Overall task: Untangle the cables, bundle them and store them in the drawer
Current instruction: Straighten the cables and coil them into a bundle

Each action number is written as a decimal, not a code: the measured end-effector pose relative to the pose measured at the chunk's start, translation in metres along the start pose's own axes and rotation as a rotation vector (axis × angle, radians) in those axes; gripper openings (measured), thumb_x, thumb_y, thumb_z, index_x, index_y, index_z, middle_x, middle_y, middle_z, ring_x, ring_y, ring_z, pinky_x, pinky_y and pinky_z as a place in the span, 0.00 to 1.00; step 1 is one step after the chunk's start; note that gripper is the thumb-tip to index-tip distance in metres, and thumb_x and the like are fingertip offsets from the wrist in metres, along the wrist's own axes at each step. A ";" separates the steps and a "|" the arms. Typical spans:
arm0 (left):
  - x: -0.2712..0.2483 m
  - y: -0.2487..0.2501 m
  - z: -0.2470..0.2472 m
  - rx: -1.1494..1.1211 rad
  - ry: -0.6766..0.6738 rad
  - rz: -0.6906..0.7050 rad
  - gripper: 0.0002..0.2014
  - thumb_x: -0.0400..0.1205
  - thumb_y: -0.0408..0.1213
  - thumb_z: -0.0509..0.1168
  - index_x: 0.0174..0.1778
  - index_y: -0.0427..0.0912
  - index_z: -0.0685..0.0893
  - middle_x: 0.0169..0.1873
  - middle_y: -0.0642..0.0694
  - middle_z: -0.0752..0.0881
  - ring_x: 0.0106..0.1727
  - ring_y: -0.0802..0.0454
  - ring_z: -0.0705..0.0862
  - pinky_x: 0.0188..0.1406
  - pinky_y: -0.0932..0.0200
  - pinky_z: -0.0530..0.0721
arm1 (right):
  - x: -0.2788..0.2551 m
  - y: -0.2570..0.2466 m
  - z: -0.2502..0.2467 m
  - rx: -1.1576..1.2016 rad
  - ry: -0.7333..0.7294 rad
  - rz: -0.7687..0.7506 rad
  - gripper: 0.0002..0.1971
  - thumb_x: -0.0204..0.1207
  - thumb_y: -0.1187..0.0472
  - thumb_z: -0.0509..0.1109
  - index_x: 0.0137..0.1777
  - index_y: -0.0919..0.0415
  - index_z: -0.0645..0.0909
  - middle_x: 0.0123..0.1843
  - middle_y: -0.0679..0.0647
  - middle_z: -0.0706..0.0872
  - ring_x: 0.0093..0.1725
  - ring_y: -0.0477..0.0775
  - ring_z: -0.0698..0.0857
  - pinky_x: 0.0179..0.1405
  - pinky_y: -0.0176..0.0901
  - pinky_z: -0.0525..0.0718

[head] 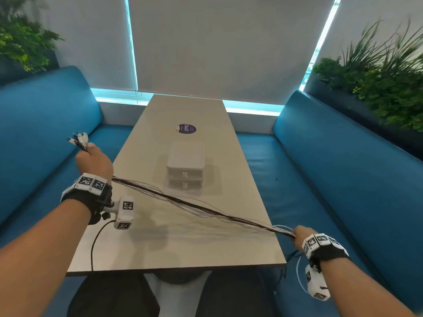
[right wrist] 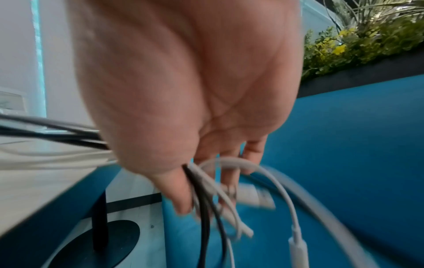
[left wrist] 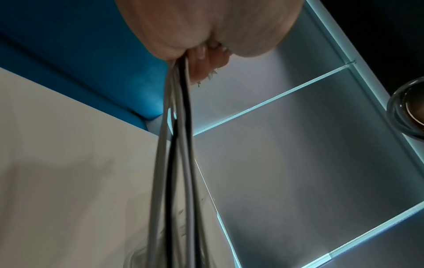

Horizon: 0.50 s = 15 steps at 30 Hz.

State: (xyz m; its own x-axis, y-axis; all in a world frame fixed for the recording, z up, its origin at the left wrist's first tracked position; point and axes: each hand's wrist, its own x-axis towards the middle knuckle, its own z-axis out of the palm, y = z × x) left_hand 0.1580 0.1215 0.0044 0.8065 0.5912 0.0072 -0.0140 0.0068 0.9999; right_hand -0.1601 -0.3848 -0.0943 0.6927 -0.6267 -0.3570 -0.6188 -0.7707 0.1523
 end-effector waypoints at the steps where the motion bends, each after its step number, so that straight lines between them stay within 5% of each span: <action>1: 0.005 -0.002 0.001 0.003 0.006 -0.004 0.33 0.73 0.66 0.51 0.49 0.37 0.80 0.53 0.27 0.86 0.50 0.24 0.86 0.48 0.23 0.85 | 0.000 0.001 0.001 0.017 0.022 0.031 0.07 0.80 0.53 0.62 0.48 0.52 0.81 0.41 0.49 0.86 0.43 0.53 0.87 0.50 0.46 0.81; 4: 0.014 -0.006 0.003 0.006 0.011 -0.003 0.33 0.72 0.67 0.51 0.48 0.38 0.79 0.52 0.28 0.87 0.50 0.25 0.86 0.49 0.23 0.85 | -0.001 0.003 -0.001 0.035 0.073 0.122 0.09 0.79 0.55 0.59 0.48 0.52 0.81 0.40 0.49 0.85 0.42 0.54 0.85 0.51 0.47 0.75; 9: 0.014 -0.007 0.002 0.020 0.006 -0.003 0.35 0.71 0.67 0.50 0.51 0.36 0.81 0.53 0.28 0.87 0.51 0.25 0.86 0.50 0.22 0.84 | 0.000 0.005 0.000 0.066 0.016 0.078 0.15 0.78 0.62 0.61 0.62 0.51 0.79 0.51 0.55 0.88 0.43 0.56 0.84 0.44 0.43 0.83; 12: 0.018 -0.009 0.000 0.024 0.028 -0.001 0.37 0.71 0.68 0.50 0.51 0.36 0.81 0.52 0.29 0.88 0.50 0.26 0.86 0.50 0.24 0.85 | 0.001 0.008 0.002 0.090 0.059 0.121 0.08 0.75 0.59 0.64 0.51 0.57 0.81 0.39 0.53 0.84 0.40 0.56 0.87 0.40 0.43 0.84; 15: 0.021 -0.010 -0.002 0.032 0.039 -0.005 0.34 0.72 0.68 0.50 0.49 0.37 0.78 0.53 0.31 0.88 0.51 0.26 0.86 0.50 0.24 0.85 | 0.001 0.003 0.001 0.152 0.041 0.107 0.07 0.73 0.53 0.73 0.45 0.55 0.80 0.39 0.52 0.85 0.38 0.53 0.86 0.33 0.40 0.81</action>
State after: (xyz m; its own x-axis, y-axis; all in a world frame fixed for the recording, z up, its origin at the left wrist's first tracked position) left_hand 0.1735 0.1355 -0.0055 0.7828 0.6223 0.0027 0.0090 -0.0156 0.9998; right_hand -0.1620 -0.3872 -0.0953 0.6326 -0.7105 -0.3082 -0.7363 -0.6752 0.0451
